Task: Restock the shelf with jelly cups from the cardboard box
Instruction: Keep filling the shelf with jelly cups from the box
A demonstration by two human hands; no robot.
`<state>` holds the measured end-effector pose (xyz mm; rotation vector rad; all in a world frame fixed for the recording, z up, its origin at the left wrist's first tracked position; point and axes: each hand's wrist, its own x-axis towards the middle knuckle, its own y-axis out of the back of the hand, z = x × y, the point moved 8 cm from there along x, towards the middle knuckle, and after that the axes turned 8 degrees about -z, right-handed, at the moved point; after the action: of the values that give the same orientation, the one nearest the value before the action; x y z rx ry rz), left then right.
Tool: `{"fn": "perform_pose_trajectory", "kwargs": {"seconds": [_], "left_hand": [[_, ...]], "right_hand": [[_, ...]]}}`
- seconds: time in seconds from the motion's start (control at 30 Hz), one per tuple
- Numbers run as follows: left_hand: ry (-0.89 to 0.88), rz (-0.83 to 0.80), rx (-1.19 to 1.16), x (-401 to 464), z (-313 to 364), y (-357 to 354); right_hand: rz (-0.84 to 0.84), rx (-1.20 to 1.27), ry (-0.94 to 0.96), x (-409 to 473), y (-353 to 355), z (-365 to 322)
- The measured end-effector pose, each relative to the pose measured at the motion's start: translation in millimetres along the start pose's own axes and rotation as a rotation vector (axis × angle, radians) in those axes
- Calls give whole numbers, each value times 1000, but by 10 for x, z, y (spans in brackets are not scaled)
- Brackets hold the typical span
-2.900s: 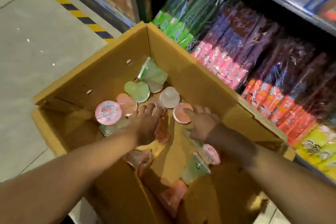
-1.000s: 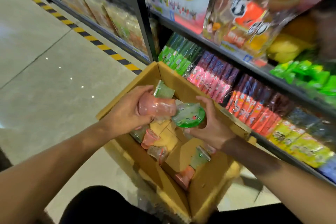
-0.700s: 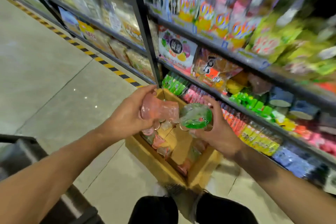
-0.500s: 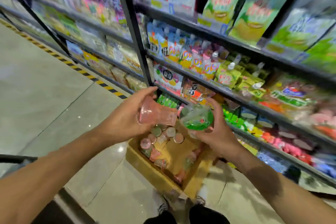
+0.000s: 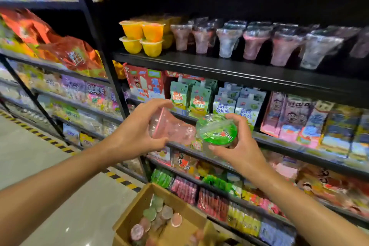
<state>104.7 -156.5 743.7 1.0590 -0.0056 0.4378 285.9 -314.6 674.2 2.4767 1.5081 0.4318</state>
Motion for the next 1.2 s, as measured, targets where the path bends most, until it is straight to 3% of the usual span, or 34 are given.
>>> {"fn": "perform_pose_trajectory", "kwargs": {"seconds": [0.23, 0.6, 1.0, 1.2], "left_hand": [[-146, 21, 93, 488, 1250, -113], [-278, -1, 64, 1263, 2589, -535], [-314, -63, -17, 2312, 3125, -853], [-403, -66, -40, 2886, 3226, -1074]], "right_hand": [[94, -39, 115, -400, 1209, -422], [209, -60, 199, -906, 2679, -591], [484, -109, 125, -1102, 3756, -543], [527, -153, 76, -862, 4044, -354]]}}
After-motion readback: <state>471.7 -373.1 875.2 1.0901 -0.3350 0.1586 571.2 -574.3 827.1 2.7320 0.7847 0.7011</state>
